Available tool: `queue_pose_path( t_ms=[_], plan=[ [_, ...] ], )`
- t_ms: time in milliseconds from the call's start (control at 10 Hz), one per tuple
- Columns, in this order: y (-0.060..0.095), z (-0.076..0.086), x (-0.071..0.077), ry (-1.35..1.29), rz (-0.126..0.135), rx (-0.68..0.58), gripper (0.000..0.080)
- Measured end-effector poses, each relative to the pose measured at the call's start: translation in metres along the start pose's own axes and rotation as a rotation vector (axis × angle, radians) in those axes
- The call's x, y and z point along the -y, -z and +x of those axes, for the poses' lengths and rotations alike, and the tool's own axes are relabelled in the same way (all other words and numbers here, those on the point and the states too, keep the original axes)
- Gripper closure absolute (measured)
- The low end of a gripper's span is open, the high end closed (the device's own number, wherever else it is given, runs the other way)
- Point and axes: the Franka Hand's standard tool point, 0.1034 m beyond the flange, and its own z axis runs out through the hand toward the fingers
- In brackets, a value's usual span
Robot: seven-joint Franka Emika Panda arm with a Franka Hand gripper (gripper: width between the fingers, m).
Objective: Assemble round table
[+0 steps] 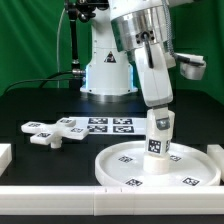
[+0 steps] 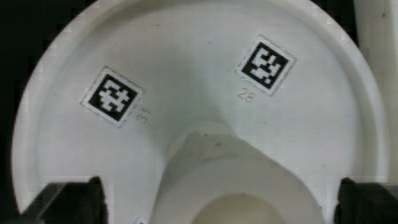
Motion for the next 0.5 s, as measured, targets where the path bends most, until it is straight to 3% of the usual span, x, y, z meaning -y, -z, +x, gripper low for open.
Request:
queue_pose_path(
  t_ms=[300,500],
  plan=[
    [-0.0006,0.0002,-0.0006,0.225,-0.004,-0.002,0.0151],
    [0.0005,-0.003,0.0011,0.577,-0.068,-0.018,0.0151]
  ],
)
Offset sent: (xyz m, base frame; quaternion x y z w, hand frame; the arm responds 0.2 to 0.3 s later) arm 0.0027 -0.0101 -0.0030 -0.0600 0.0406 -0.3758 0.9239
